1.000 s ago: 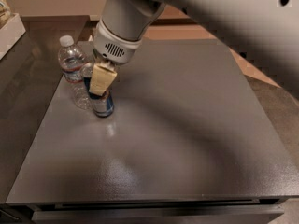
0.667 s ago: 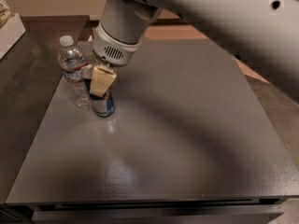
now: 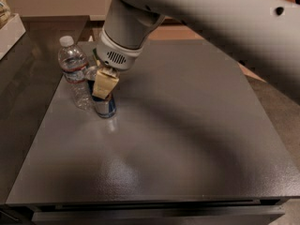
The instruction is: Move redbull can near water bottle
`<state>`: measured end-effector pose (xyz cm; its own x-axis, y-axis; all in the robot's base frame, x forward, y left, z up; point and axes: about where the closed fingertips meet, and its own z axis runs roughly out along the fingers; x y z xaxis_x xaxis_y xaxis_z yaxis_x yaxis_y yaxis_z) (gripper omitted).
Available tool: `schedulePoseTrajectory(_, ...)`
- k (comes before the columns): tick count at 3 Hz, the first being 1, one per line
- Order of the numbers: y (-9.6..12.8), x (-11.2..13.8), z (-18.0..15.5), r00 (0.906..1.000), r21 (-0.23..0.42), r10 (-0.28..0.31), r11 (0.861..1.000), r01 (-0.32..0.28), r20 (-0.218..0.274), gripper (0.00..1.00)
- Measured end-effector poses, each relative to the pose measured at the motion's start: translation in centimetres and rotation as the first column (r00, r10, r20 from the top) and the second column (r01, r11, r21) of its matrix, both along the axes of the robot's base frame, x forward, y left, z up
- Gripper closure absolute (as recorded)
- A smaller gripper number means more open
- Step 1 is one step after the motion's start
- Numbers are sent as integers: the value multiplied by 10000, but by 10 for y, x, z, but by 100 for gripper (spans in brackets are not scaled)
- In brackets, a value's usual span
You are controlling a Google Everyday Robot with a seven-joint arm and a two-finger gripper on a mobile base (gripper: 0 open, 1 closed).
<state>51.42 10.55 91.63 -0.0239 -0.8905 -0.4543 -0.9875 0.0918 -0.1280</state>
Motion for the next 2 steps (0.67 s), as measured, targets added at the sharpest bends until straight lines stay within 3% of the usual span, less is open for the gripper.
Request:
schedulePoseTrajectory(1,1,-1,0,10000,-9,22,10000,-22,-1,13)
schedulePoseTrajectory(2,2,-2,-1,10000,-19,46,10000,-46,-2,0)
